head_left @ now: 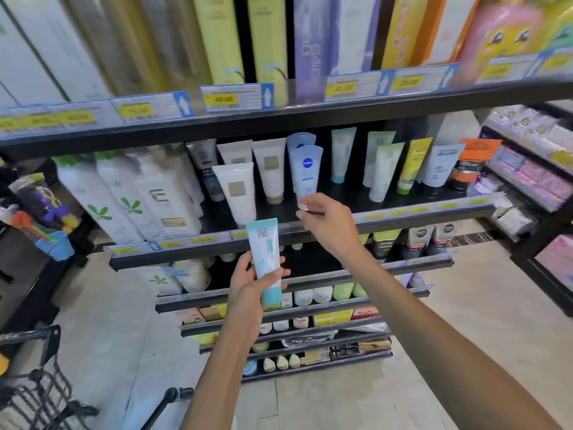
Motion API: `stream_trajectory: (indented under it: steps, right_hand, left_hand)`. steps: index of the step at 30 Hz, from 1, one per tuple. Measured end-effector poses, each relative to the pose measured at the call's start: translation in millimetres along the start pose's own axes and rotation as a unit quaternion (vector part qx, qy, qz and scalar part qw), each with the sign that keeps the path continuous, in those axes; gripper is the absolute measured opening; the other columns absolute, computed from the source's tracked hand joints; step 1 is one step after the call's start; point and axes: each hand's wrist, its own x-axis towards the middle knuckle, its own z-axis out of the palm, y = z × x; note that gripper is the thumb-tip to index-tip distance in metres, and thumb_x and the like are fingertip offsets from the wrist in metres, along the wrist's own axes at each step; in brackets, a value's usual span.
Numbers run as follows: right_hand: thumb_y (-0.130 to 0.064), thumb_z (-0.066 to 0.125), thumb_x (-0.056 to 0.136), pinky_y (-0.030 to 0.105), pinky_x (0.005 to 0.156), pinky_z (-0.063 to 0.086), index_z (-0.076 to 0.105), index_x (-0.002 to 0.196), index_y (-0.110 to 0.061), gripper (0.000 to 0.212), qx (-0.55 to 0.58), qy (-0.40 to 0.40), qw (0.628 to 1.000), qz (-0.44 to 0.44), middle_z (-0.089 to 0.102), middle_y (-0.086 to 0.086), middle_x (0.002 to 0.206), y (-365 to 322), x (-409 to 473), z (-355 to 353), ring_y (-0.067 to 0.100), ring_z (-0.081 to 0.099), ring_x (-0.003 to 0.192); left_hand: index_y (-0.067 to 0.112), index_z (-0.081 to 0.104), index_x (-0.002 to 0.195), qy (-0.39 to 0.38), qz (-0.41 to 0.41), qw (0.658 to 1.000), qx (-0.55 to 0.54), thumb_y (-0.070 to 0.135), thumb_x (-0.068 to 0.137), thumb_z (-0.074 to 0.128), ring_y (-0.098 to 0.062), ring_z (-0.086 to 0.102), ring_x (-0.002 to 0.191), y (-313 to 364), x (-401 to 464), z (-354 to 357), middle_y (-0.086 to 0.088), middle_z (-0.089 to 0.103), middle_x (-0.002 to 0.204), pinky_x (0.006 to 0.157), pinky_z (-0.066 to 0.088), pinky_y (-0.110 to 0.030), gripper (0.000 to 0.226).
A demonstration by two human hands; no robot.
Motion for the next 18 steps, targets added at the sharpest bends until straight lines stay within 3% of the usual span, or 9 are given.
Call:
stream_trajectory:
  steps: [4, 6, 10, 14, 18]
  right_hand:
    - [-0.035, 0.063, 0.100, 0.035, 0.094, 0.054, 0.071, 0.119, -0.022, 0.024, -0.127, 0.031, 0.989, -0.076, 0.070, -0.007, 0.115, 45.4, -8.9, -75.3, 0.011, 0.065, 0.109]
    - [-0.037, 0.059, 0.103, 0.037, 0.090, 0.054, 0.069, 0.123, -0.019, 0.028, -0.212, 0.019, 0.972, -0.101, 0.068, -0.002, 0.118, 67.9, -5.8, -113.4, 0.017, 0.063, 0.111]
    - [-0.043, 0.056, 0.103, 0.039, 0.087, 0.051, 0.066, 0.125, -0.018, 0.035, -0.336, 0.012, 0.933, -0.128, 0.067, 0.003, 0.116, 110.0, 15.7, -174.9, 0.025, 0.060, 0.113]
    - [-0.049, 0.055, 0.099, 0.042, 0.080, 0.054, 0.070, 0.120, -0.012, 0.045, -0.397, -0.015, 0.909, -0.131, 0.069, 0.009, 0.106, 145.6, 38.0, -209.7, 0.033, 0.066, 0.099]
    - [-0.059, 0.032, 0.096, 0.041, 0.072, 0.051, 0.074, 0.107, -0.011, 0.064, -0.458, -0.027, 0.872, -0.170, 0.069, 0.009, 0.088, 170.5, 48.6, -216.0, 0.034, 0.067, 0.083]
  left_hand:
    - [0.017, 0.054, 0.135, 0.011, 0.020, 1.000, 0.005, -0.001, 0.088, 0.073, -0.028, 0.073, 0.103, -9.0, 2.4, 56.2, -0.006, 0.075, 0.116, 0.085, 0.058, -0.042, 0.054]
    - [0.020, 0.057, 0.131, 0.017, 0.037, 0.999, 0.013, 0.004, 0.086, 0.078, -0.026, 0.073, 0.105, -12.7, 6.7, 85.5, -0.001, 0.075, 0.117, 0.082, 0.060, -0.038, 0.053]
    - [0.022, 0.061, 0.128, 0.034, 0.085, 0.995, 0.046, 0.006, 0.086, 0.079, -0.018, 0.073, 0.106, -18.2, 22.6, 137.6, 0.007, 0.075, 0.116, 0.091, 0.058, -0.039, 0.049]
    - [0.024, 0.060, 0.129, 0.058, 0.118, 0.988, 0.077, 0.010, 0.086, 0.080, -0.009, 0.068, 0.113, -16.3, 44.3, 176.4, 0.006, 0.072, 0.125, 0.094, 0.057, -0.032, 0.049]
    - [0.021, 0.058, 0.128, 0.091, 0.136, 0.979, 0.121, 0.016, 0.084, 0.083, -0.004, 0.067, 0.111, -12.5, 72.6, 200.2, 0.007, 0.070, 0.125, 0.095, 0.058, -0.032, 0.051]
